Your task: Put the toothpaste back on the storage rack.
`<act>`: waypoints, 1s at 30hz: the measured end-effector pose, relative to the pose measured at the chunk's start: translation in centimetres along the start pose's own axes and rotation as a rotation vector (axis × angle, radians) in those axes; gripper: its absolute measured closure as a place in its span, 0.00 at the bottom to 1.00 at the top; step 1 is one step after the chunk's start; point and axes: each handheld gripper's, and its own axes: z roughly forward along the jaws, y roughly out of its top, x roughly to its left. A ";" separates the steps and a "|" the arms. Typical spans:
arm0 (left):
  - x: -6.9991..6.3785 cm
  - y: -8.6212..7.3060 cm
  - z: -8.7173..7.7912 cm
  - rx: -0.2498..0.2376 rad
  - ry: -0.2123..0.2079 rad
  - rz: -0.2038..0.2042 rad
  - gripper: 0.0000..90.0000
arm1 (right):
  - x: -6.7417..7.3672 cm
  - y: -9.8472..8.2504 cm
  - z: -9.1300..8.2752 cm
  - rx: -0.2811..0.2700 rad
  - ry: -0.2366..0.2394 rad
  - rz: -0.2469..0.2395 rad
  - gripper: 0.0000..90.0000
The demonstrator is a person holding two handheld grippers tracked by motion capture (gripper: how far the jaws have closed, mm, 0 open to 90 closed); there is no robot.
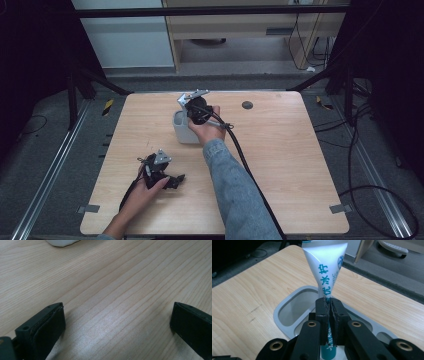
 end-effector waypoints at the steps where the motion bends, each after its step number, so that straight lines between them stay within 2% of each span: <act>1: 0.0 0.0 0.0 0.000 -0.001 0.000 0.00 | 0.0 0.0 -0.1 -0.001 0.002 -0.001 0.95; 10: 0.0 0.0 0.0 -0.001 0.000 -0.001 0.00 | -0.2 0.0 -1.2 -0.004 -0.002 -0.003 0.95; 19: 0.0 0.0 0.0 -0.001 0.000 -0.001 0.00 | -0.8 -0.7 -2.5 -0.009 -0.008 -0.010 0.94; 30: 0.0 0.0 0.0 -0.001 0.000 -0.001 0.00 | -2.0 -0.6 -4.7 -0.032 -0.018 -0.010 0.91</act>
